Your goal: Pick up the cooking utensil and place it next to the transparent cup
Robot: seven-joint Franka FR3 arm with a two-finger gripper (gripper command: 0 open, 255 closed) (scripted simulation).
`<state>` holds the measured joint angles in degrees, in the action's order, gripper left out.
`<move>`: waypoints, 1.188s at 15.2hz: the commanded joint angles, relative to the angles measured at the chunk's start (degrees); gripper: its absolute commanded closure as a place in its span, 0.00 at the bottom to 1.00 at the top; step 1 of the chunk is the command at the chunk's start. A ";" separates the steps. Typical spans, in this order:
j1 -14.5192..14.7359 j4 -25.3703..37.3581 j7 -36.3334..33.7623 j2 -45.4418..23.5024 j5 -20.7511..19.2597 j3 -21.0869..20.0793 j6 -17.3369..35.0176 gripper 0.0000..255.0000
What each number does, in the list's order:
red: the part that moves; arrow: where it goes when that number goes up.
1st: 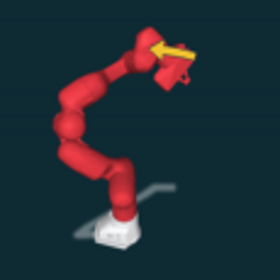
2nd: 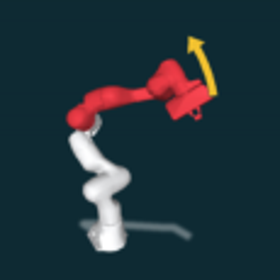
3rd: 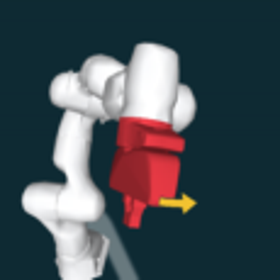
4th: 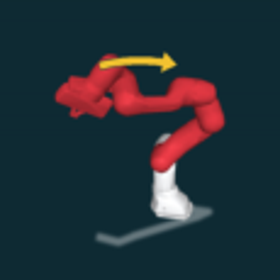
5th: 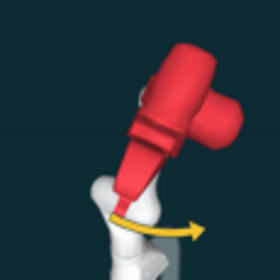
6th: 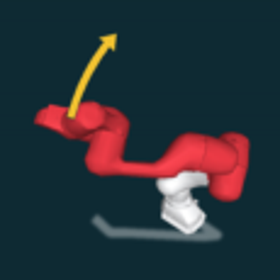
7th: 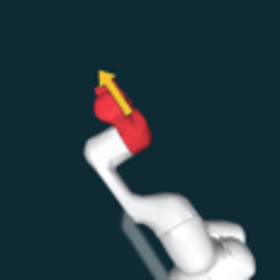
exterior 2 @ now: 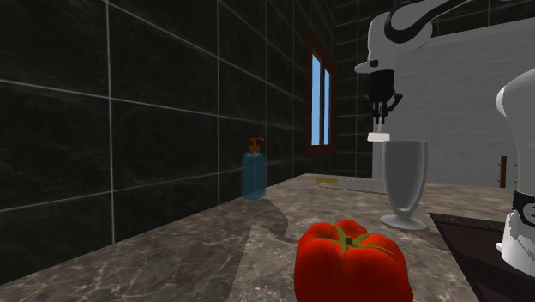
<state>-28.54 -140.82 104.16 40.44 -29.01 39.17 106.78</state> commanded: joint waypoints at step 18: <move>0.33 -9.95 -1.18 -5.99 -4.53 7.74 16.24 1.00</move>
<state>-28.39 -150.39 103.03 35.09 -33.37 46.37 121.95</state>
